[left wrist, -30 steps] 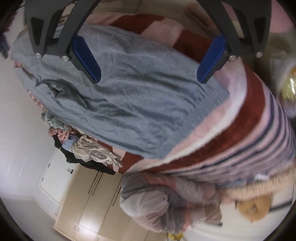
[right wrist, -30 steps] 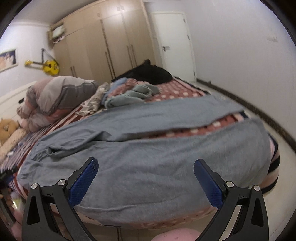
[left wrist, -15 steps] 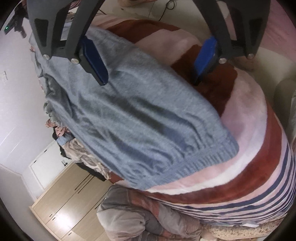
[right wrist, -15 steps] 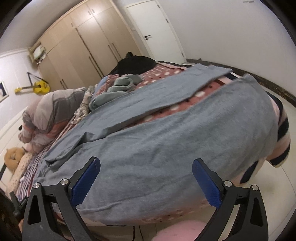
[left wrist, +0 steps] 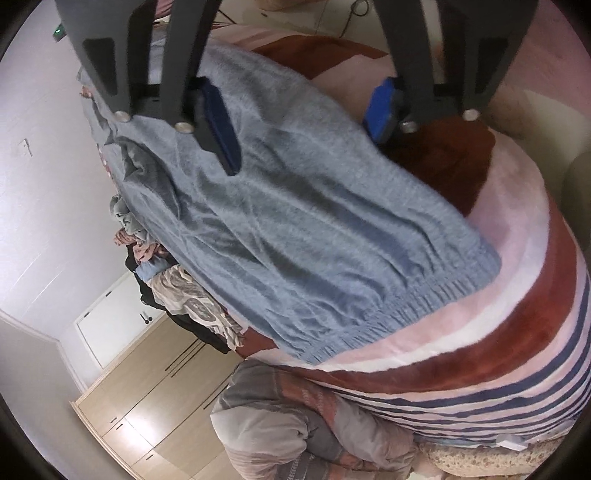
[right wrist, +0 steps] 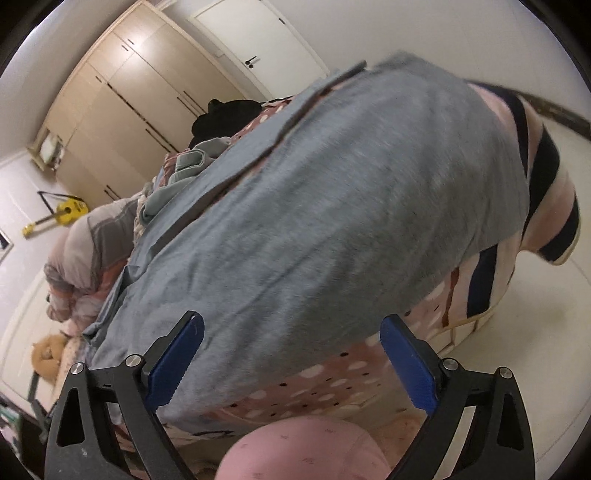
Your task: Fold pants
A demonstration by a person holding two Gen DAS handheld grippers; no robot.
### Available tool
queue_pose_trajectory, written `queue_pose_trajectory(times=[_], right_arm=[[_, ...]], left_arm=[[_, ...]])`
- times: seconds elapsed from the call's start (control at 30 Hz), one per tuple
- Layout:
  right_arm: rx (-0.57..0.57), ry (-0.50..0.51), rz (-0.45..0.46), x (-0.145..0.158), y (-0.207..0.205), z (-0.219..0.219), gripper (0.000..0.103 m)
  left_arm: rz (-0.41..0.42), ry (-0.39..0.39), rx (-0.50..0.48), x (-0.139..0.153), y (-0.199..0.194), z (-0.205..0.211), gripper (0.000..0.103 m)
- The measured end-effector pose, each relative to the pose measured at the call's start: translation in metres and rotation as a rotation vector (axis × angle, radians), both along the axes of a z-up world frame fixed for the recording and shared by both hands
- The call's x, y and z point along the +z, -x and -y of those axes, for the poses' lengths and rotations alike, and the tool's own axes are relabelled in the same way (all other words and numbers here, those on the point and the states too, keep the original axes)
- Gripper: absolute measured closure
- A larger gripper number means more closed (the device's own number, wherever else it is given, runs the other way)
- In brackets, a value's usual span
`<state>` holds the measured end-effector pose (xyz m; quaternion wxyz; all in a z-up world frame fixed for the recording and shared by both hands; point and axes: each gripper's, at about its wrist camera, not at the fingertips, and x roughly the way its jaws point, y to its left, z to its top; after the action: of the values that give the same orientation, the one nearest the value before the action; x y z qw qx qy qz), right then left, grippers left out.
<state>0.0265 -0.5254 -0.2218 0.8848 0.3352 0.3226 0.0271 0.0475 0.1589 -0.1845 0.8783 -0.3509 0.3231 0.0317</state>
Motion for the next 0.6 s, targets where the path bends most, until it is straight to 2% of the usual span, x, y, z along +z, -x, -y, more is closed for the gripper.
queue_pose_trajectory(times=[0.1, 0.17, 0.33, 0.47, 0.6], right_arm=[[0.006, -0.077, 0.022, -0.013, -0.001, 0.011, 0.008], [0.013, -0.11, 0.03, -0.022, -0.001, 0.015, 0.008], [0.063, -0.23, 0.091, -0.044, 0.0, 0.022, 0.008], [0.071, -0.327, 0.138, -0.059, -0.003, 0.025, 0.008], [0.067, -0.35, 0.159, -0.064, -0.002, 0.023, 0.011]], left_arm=[[0.011, 0.01, -0.018, 0.002, -0.002, 0.002, 0.059], [0.004, -0.014, -0.025, 0.003, -0.006, 0.003, 0.072], [-0.008, -0.003, -0.018, 0.0, -0.006, -0.002, 0.085], [-0.001, -0.017, -0.029, 0.005, -0.005, -0.001, 0.09], [0.01, -0.022, -0.027, 0.01, -0.005, 0.001, 0.091]])
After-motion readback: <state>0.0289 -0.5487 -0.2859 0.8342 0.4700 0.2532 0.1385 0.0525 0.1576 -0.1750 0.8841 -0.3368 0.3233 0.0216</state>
